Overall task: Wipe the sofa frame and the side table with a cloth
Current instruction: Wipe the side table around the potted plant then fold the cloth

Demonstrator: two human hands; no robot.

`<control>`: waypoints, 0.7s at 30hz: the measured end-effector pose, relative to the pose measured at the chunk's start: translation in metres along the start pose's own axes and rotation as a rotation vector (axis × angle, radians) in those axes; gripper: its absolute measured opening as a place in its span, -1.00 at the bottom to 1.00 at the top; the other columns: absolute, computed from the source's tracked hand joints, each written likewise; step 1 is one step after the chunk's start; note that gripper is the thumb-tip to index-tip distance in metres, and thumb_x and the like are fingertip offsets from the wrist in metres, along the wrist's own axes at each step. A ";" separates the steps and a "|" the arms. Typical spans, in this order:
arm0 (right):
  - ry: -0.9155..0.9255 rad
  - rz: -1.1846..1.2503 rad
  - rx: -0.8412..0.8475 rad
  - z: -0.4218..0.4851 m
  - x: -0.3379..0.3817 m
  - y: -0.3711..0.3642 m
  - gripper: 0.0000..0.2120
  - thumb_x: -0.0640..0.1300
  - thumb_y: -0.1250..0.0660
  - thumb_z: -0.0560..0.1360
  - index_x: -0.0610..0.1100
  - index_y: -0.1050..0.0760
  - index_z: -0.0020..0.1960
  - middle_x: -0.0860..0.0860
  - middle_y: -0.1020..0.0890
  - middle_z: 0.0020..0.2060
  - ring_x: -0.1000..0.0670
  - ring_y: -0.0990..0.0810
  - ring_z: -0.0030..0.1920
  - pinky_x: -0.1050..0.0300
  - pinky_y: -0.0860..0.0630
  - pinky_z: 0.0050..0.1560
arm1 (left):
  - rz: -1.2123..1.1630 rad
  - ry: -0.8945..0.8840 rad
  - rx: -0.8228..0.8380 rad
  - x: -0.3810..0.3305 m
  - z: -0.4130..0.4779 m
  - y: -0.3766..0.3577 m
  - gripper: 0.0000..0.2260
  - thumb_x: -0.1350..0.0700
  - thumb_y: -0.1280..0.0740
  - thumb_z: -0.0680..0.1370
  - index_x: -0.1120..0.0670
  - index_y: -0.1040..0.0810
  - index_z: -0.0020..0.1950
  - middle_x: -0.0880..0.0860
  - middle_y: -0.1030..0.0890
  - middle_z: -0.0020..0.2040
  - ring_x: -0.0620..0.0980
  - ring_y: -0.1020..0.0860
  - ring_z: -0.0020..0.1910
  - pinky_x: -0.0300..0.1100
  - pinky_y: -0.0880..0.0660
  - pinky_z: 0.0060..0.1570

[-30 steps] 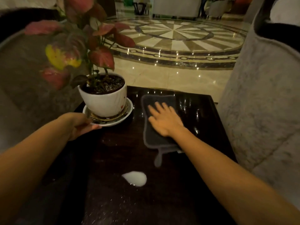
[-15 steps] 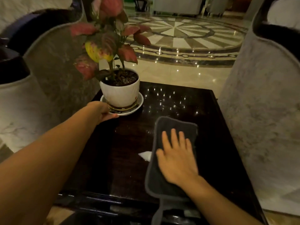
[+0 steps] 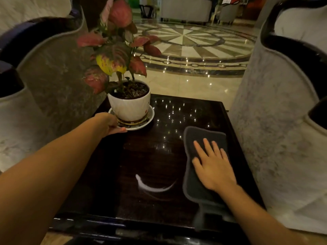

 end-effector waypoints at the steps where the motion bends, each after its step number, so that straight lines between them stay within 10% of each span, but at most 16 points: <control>1: -0.158 0.036 -0.014 0.003 0.013 -0.001 -0.39 0.16 0.08 0.63 0.06 0.16 0.62 -0.09 0.10 0.63 -0.17 0.15 0.61 -0.16 0.16 0.57 | 0.021 0.011 0.008 -0.002 -0.001 -0.004 -0.65 0.36 -0.13 0.63 0.31 -0.31 0.43 0.23 -0.47 0.37 0.04 -0.70 -0.34 -0.23 -0.56 -0.52; 4: -0.230 0.079 -0.051 -0.004 0.086 -0.010 -0.33 0.14 0.04 0.60 -0.10 0.08 0.63 -0.24 0.05 0.61 -0.29 0.11 0.59 -0.26 0.15 0.56 | 0.072 0.073 0.039 -0.005 -0.004 -0.018 -0.65 0.34 -0.13 0.64 0.31 -0.31 0.43 0.16 -0.47 0.39 0.09 -0.70 -0.32 -0.25 -0.56 -0.46; 12: 0.601 0.043 0.022 -0.043 0.069 -0.008 -0.39 0.18 0.08 0.59 0.17 0.10 0.61 0.08 0.10 0.62 -0.01 0.23 0.60 -0.01 0.33 0.54 | 0.277 0.095 0.084 -0.025 -0.007 -0.044 -0.66 0.34 -0.08 0.64 0.30 -0.33 0.43 0.23 -0.51 0.33 0.12 -0.70 -0.33 -0.23 -0.54 -0.53; 17: -0.023 0.017 -0.055 -0.015 0.007 -0.001 -0.37 0.19 0.10 0.62 0.04 0.16 0.62 -0.04 0.08 0.63 -0.12 0.15 0.61 -0.12 0.13 0.59 | 0.232 0.100 0.157 -0.031 -0.017 -0.075 -0.65 0.33 -0.04 0.65 0.32 -0.25 0.45 0.23 -0.45 0.38 0.14 -0.55 0.25 -0.25 -0.52 -0.55; 21: -0.237 0.066 -0.091 -0.016 0.062 -0.008 -0.30 0.16 0.06 0.58 -0.14 0.08 0.62 -0.25 0.03 0.61 -0.29 0.09 0.59 -0.28 0.12 0.55 | 0.288 0.125 0.233 -0.035 -0.017 -0.111 -0.68 0.33 -0.07 0.65 0.37 -0.30 0.39 0.16 -0.57 0.22 0.07 -0.67 0.01 -0.31 -0.55 -0.32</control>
Point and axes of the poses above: each hand's wrist, its own z-axis towards the middle knuckle, its own y-axis out of the back of the hand, x = y × z, the point moved 4 cm from there along z, towards the middle knuckle
